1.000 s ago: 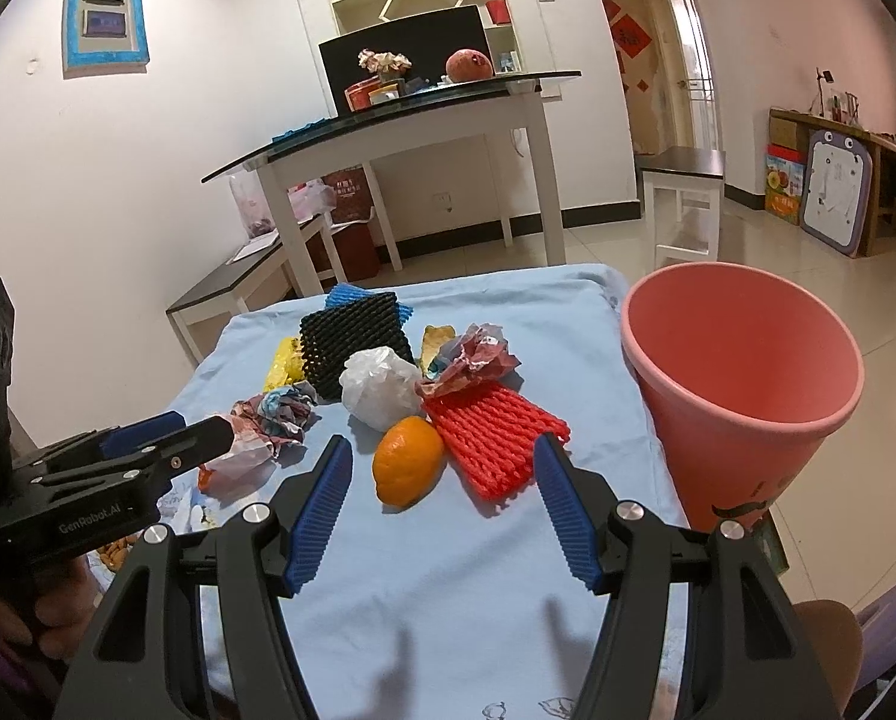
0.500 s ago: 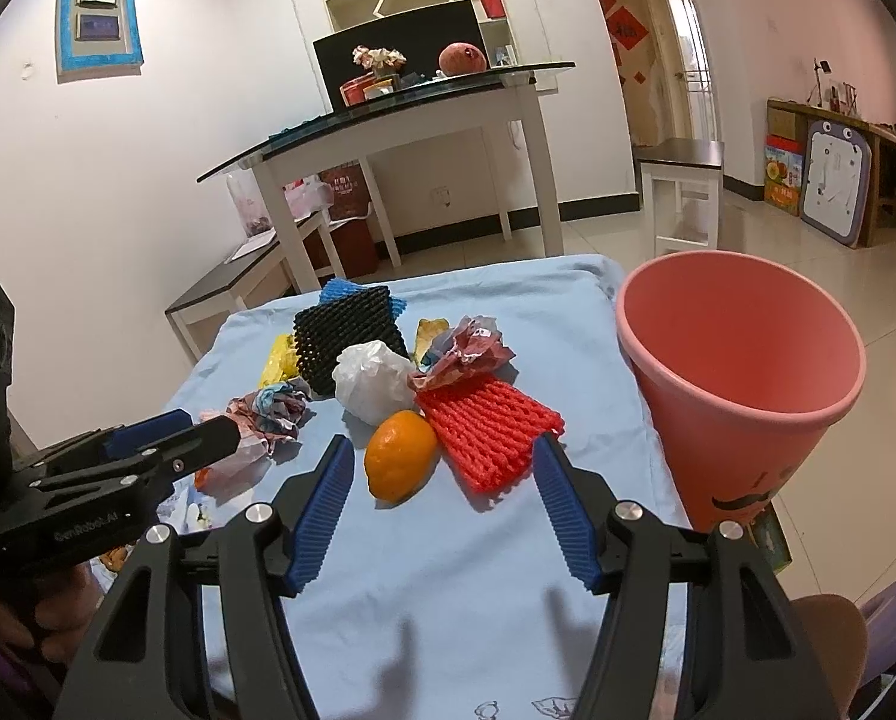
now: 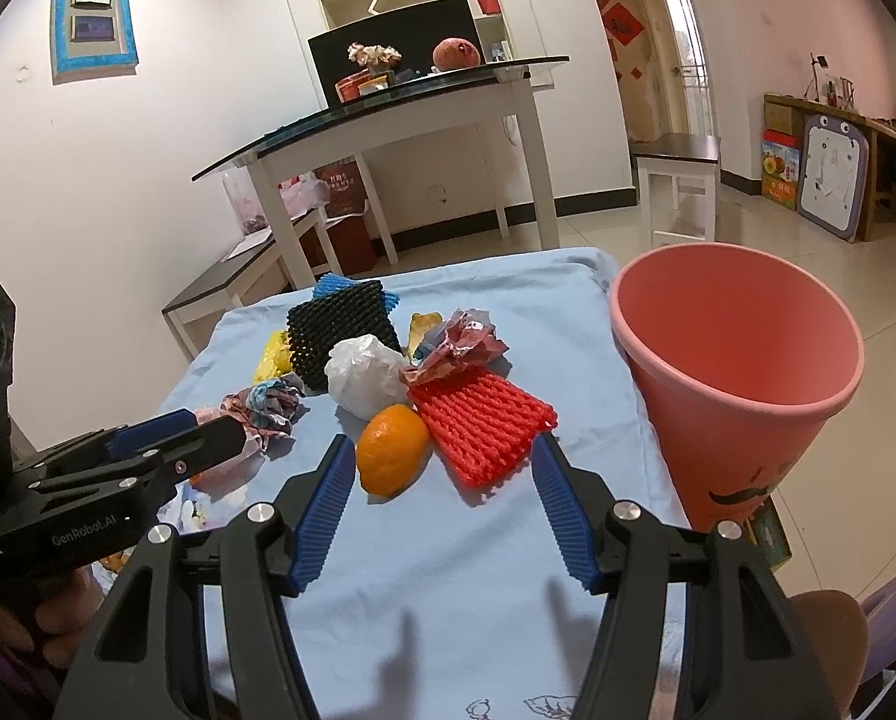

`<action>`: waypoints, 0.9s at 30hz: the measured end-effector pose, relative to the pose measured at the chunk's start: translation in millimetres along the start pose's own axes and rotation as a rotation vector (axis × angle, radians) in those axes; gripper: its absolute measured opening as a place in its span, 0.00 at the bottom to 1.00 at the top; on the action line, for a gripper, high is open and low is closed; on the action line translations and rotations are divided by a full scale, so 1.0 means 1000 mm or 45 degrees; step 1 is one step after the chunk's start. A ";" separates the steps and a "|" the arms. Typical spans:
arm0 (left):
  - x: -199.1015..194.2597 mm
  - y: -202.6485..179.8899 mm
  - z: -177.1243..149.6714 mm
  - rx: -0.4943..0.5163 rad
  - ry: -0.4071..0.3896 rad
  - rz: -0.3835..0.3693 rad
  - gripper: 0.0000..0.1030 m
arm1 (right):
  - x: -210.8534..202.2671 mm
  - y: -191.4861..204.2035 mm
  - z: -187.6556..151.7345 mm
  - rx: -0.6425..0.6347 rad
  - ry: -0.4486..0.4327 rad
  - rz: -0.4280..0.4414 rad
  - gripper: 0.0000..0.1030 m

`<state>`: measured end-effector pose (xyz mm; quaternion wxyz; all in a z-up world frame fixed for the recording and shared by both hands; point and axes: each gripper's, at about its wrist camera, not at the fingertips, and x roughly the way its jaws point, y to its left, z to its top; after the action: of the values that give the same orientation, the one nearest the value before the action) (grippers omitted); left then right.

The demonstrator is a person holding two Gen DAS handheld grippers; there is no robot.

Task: Collect trash
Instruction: 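Move both tools toward the orange peel and red foam net, then grasp the orange peel with the left tool while the right tool grasps the red foam net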

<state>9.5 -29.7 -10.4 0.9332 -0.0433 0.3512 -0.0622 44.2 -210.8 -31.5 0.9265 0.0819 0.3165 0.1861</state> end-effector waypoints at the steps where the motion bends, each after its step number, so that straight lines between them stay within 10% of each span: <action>1: 0.001 0.000 0.000 0.001 0.002 -0.004 0.60 | 0.001 0.000 0.000 0.000 0.002 -0.001 0.59; 27: 0.042 -0.024 0.008 0.030 0.106 -0.178 0.51 | 0.021 -0.011 0.001 0.012 0.059 -0.031 0.58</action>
<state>43.6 -58.9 -29.0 0.9117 -0.0540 0.3850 -0.1331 63.3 -212.4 -45.4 0.9207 0.0781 0.3397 0.1752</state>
